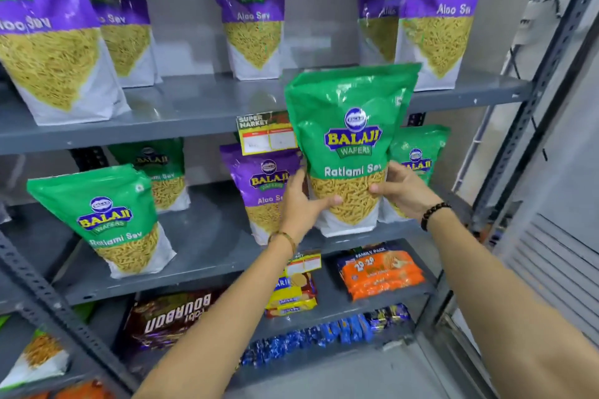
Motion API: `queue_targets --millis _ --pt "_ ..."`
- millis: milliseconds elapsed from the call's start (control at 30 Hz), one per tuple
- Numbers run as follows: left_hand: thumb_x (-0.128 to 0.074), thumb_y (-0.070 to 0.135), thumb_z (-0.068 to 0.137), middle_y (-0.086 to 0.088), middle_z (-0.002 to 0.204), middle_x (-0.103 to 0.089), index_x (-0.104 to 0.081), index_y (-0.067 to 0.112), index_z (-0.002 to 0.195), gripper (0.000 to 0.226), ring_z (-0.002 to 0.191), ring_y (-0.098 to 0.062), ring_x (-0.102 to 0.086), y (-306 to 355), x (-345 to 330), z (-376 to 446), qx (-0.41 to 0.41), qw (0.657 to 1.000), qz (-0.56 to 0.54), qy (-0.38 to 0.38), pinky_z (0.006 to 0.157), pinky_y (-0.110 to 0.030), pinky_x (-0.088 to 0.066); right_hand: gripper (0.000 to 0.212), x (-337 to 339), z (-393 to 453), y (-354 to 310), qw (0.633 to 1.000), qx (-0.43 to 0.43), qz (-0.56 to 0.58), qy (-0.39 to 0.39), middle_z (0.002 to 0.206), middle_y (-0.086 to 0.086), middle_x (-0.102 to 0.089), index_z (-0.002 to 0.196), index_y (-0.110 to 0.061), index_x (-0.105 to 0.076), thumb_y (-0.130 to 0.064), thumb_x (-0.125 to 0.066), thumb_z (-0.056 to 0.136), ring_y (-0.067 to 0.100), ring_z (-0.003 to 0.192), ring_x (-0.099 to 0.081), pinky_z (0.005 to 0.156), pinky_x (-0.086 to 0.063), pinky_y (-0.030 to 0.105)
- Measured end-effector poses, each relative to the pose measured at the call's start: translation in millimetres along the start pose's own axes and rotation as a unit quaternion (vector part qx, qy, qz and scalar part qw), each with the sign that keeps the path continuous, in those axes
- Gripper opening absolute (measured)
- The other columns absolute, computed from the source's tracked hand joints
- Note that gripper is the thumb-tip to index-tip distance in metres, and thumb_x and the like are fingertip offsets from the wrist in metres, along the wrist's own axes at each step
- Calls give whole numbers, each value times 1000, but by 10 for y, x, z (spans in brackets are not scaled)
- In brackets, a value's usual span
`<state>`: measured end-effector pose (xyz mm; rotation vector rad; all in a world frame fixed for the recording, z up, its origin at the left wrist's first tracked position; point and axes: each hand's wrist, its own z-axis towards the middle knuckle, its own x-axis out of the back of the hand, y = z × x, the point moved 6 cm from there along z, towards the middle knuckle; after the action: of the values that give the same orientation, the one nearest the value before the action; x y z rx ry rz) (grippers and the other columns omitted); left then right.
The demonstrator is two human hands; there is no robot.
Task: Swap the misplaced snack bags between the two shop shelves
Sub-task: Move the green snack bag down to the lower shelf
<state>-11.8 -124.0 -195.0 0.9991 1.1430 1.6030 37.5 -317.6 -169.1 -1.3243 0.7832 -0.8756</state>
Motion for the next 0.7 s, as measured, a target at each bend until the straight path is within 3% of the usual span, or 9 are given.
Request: queue_targets --millis 100,200,267,367,467,567,633,700 --pt "-87 48 42 -8 130 -55 -47 33 119 88 122 -26 -52 -383 -156 -27 50 999 12 -12 99 -52 -46 52 118 39 475 998 -53 1 31 113 2 -66 117 -13 -56 -1 -71 69 29 113 -58 84 -56 28" --pt "-85 15 57 -14 128 -57 -46 14 123 77 119 -28 -53 -626 -281 -7 82 996 5 -21 99 -48 -47 70 174 78 831 995 -89 4 54 141 6 -48 137 -13 -40 0 -68 74 25 133 -42 104 -42 39" --pt "-83 7 60 -15 125 -59 -47 8 123 73 116 -27 -55 -802 -335 62 95 995 9 -16 99 -49 -47 80 194 116 969 992 -103 6 78 148 0 -36 142 -12 -31 0 -69 73 19 137 -32 110 -31 36" --pt "-82 6 60 -16 127 -59 -45 6 127 77 118 -29 -55 -1065 -410 179 116 993 19 -12 100 -49 -47 63 196 226 1130 989 -110 1 94 132 2 -45 137 -8 -37 10 -58 80 13 120 -44 97 -37 23" --pt "-80 1 61 -17 127 -59 -44 6 129 77 118 -28 -55 -1274 -469 301 133 991 28 -2 100 -48 -46 56 216 385 1296 991 -102 -9 87 126 5 -53 128 -13 -46 11 -57 79 0 103 -55 93 -48 27" --pt "-79 -1 62 -15 128 -59 -43 8 129 77 115 -21 -54 -1372 -513 447 131 991 38 5 100 -41 -46 59 280 529 1465 991 -95 10 96 131 8 -55 132 -11 -46 10 -59 78 3 107 -57 77 -52 14" --pt "-77 -2 63 -12 127 -59 -41 10 131 77 113 -17 -53 -1395 -530 564 132 990 45 2 99 -35 -45 59 300 622 1497 989 -92 16 110 130 7 -55 132 -11 -46 10 -60 78 5 110 -56 77 -52 13" --pt "-77 -1 64 -12 126 -60 -40 10 130 77 110 -17 -54 -1414 -544 681 130 990 56 -7 99 -36 -45 58 322 726 1516 988 -91 24 121 126 7 -57 130 -10 -47 10 -59 78 9 108 -57 85 -52 21"
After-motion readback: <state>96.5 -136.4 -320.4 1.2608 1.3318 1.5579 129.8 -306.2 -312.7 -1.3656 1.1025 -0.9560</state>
